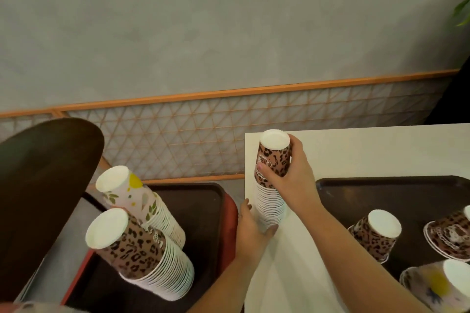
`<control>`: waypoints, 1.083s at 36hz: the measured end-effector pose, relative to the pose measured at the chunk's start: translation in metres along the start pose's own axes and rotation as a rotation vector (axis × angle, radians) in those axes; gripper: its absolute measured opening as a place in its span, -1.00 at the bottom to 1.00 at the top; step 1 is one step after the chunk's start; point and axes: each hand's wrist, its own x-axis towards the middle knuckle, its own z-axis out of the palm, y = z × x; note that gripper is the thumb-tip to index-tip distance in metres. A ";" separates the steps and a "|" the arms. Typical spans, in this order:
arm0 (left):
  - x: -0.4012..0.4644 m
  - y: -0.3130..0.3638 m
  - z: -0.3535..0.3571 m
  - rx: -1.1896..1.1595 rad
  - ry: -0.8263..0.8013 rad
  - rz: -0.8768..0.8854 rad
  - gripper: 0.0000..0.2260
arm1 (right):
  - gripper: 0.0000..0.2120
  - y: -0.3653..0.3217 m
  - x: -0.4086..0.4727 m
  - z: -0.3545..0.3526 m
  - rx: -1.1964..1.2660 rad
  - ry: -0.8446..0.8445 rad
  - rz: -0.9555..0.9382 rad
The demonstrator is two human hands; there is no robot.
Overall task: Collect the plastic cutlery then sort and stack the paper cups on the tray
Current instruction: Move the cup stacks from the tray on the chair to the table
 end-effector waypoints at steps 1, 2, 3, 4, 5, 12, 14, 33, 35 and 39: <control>-0.007 -0.001 -0.003 -0.005 0.002 0.024 -0.21 | -0.30 -0.003 -0.002 0.002 -0.017 0.037 -0.001; -0.016 0.000 -0.007 -0.015 -0.003 0.058 -0.24 | -0.28 -0.007 -0.005 0.003 -0.039 0.078 -0.001; -0.026 0.001 -0.012 -0.008 -0.009 0.093 -0.28 | -0.28 -0.012 -0.009 0.004 -0.061 0.125 -0.003; -0.036 0.000 -0.017 0.018 -0.012 0.132 -0.32 | -0.28 -0.017 -0.013 0.006 -0.080 0.174 -0.014; -0.047 0.001 -0.023 0.057 -0.002 0.185 -0.38 | -0.30 -0.023 -0.018 0.007 -0.097 0.225 -0.035; -0.112 0.001 -0.074 0.261 0.314 0.650 -0.74 | -0.49 -0.065 -0.052 0.032 -0.096 0.364 -0.201; -0.126 0.004 -0.092 0.281 0.466 0.721 -0.79 | -0.54 -0.075 -0.061 0.041 -0.013 0.266 -0.234; -0.127 -0.058 -0.179 -0.048 0.439 0.116 -0.09 | -0.21 -0.117 -0.122 0.152 0.031 -0.436 -0.068; -0.123 -0.062 -0.179 -0.074 0.396 0.094 -0.11 | -0.23 -0.114 -0.123 0.154 0.022 -0.414 -0.035; -0.118 -0.067 -0.176 -0.061 0.345 0.067 -0.16 | -0.26 -0.109 -0.127 0.150 0.048 -0.387 0.005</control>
